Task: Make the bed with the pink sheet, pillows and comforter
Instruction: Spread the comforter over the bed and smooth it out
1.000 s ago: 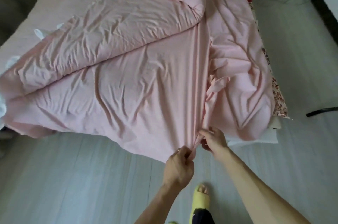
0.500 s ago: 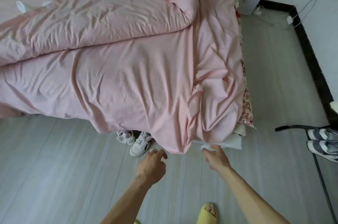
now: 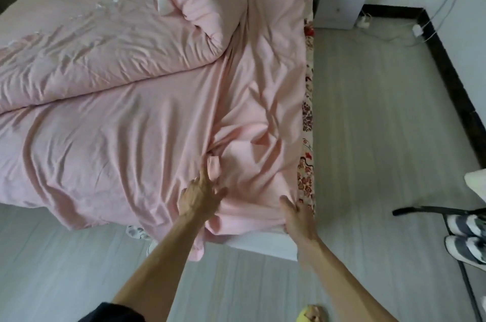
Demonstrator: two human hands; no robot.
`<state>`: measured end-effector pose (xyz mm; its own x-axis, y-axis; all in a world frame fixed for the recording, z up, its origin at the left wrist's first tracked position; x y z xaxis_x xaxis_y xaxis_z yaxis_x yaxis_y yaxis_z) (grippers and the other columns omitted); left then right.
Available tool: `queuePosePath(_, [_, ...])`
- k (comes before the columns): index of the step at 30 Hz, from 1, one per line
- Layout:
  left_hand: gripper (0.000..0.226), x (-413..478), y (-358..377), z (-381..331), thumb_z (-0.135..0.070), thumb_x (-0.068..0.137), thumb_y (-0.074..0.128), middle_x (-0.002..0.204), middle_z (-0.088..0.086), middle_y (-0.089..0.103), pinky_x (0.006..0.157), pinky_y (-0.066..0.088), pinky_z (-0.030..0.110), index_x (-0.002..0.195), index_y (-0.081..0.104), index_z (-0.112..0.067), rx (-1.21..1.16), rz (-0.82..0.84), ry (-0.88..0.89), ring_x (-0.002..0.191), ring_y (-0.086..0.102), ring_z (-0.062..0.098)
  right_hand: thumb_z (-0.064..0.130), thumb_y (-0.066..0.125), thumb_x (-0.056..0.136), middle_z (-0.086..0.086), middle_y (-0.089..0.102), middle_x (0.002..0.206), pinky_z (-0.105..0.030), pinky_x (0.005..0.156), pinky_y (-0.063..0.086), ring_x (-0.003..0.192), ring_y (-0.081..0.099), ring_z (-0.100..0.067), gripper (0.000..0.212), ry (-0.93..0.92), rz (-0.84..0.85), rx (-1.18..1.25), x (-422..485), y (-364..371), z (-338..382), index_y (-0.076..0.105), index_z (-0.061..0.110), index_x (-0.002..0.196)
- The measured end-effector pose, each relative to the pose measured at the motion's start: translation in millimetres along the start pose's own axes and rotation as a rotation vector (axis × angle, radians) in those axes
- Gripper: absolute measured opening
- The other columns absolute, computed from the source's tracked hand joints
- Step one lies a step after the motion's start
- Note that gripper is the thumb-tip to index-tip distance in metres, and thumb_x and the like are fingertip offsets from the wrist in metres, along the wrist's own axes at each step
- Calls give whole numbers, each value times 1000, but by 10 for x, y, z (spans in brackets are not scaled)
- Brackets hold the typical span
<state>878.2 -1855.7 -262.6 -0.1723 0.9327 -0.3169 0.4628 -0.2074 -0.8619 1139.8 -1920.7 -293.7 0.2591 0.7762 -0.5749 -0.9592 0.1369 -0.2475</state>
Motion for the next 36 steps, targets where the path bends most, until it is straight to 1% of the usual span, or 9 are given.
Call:
queuePosePath(3, [28,-207,217,-83,-40,94,45,96,11,72,75,53,39,111,63,-27,14,-30,-166,86,65,34,53,45,92,-13,61,76,-37,63,39,76,56,-29,52,-52,-273,-71,-11,-1085,45,60,6,78])
queuePosePath(7, [29,-656,599,-294,-41,94,46,106,14,69,80,49,39,107,61,-20,-142,31,-346,97,62,35,43,28,96,-39,59,112,-47,86,43,104,57,-51,67,202,-512,-231,196,-2389,-444,59,-14,111])
queuePosePath(13, [93,-602,836,-500,-79,68,61,143,6,44,96,45,54,140,29,-28,-625,41,-526,124,47,38,60,44,65,-15,65,82,-36,68,48,71,61,-31,75,326,-275,-344,809,-2574,-1346,60,-3,104])
queuePosePath(18, [76,-657,1188,-592,-59,72,72,130,22,42,94,48,55,122,27,-23,-581,65,-579,117,47,41,57,63,83,-4,66,90,-35,71,51,86,66,-25,49,234,33,-234,736,-1510,-1060,63,14,109])
queuePosePath(22, [68,-855,1414,-647,-52,81,69,123,18,54,94,45,39,125,37,-11,-651,8,-547,112,54,35,26,72,82,0,64,110,-21,53,49,89,65,-15,37,68,306,-137,526,-709,-629,55,28,115])
queuePosePath(24, [59,-1008,1496,-791,-55,85,60,119,10,53,91,41,36,125,41,-17,-570,-31,-376,111,51,29,17,71,68,1,56,127,-21,65,57,99,64,-15,69,-141,366,-348,521,-449,-522,46,41,127])
queuePosePath(27, [47,-1221,1631,-859,-67,86,43,120,-2,48,94,43,36,124,42,-39,-404,-127,-128,113,48,22,35,72,73,-4,37,139,-37,95,51,118,50,-30,80,-439,324,-882,536,-301,-562,37,28,145])
queuePosePath(32, [54,-1354,1623,-880,-72,81,46,145,2,33,104,38,37,129,45,-47,-52,-183,37,122,45,18,37,75,76,-7,49,122,-38,81,54,103,55,-31,61,-745,332,-1103,643,-318,-525,57,20,132])
queuePosePath(36, [26,-1320,1603,-956,-27,85,61,121,-7,61,90,45,33,110,60,-34,29,-200,91,108,57,20,25,64,76,-8,64,101,-37,71,53,90,60,-33,36,-901,397,-857,596,-443,-365,66,13,109])
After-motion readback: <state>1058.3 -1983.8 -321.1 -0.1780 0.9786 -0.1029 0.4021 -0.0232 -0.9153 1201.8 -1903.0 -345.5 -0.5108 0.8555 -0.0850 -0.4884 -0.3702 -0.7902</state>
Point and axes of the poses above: each hand's wrist, its own x-axis towards the middle knuckle, its own y-axis out of the palm, z = x × y, the point moved 8 cm from there along x, towards the middle knuckle
